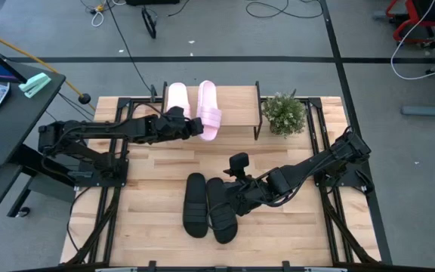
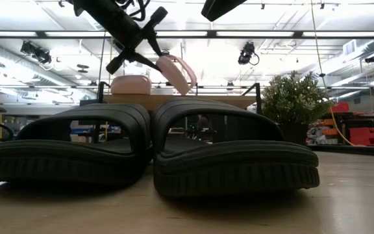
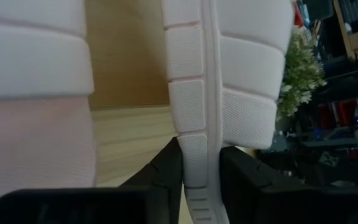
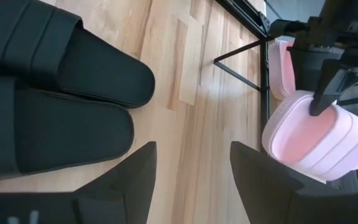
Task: Pick and place slides into the shelf
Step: Put the pink slide on the shelf
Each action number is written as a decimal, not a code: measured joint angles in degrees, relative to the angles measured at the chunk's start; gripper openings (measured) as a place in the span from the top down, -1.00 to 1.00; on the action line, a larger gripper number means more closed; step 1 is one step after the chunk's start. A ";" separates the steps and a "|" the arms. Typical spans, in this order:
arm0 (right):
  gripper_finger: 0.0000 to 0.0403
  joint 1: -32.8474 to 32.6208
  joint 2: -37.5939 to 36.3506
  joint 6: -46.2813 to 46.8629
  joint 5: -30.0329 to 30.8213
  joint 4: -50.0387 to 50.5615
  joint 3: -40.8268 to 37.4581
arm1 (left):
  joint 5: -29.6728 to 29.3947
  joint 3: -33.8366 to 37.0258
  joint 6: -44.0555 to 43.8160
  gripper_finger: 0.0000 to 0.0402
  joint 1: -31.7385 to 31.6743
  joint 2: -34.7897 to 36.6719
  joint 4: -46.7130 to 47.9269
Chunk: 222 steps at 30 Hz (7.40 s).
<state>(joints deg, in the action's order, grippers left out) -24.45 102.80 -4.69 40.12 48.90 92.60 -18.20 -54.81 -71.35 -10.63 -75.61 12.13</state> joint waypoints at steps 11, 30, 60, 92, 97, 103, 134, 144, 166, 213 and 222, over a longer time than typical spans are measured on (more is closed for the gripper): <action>-0.05 -0.11 0.00 0.22 -0.86 -0.02 0.00 | 0.72 0.00 2.29 0.22 -0.07 0.39 0.31; -0.05 -0.11 0.00 0.17 -1.49 -0.02 0.00 | 8.20 0.00 3.62 -0.19 -0.50 0.39 2.54; -0.05 -0.10 0.00 0.33 -1.89 0.46 0.00 | 21.58 0.07 4.23 -0.31 4.84 4.93 1.79; -0.05 5.70 0.00 4.62 -3.76 0.97 0.00 | -62.27 0.02 23.62 -0.25 75.20 10.71 8.37; -0.05 6.13 0.00 3.98 -3.99 0.19 0.00 | -66.02 0.02 21.52 -0.18 75.89 10.71 15.22; -0.05 7.72 0.00 4.04 -4.07 -1.35 0.02 | -68.98 0.07 9.29 -0.11 75.89 10.73 28.29; -0.04 19.20 0.84 -13.47 -13.63 -15.15 0.06 | -71.84 0.07 -1.70 0.44 71.86 8.44 36.57; -0.04 23.04 5.01 -19.41 -12.83 -19.53 0.02 | -71.45 0.06 -1.50 0.50 72.04 8.45 36.68; 0.70 25.46 7.17 -17.81 -9.57 -20.70 0.02 | -70.53 0.06 -1.48 0.59 72.04 8.48 37.45; 0.83 24.61 7.17 -15.44 -6.07 -21.74 0.22 | -71.06 0.07 -1.95 0.63 71.82 8.48 37.41; 0.63 27.03 7.17 -11.65 -12.66 -21.40 0.22 | -71.14 0.06 -1.99 0.69 71.82 8.48 37.38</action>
<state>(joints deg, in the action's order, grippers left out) 2.59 109.97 -16.34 27.46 27.50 92.82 -89.34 -54.75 -73.34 61.19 -67.13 49.51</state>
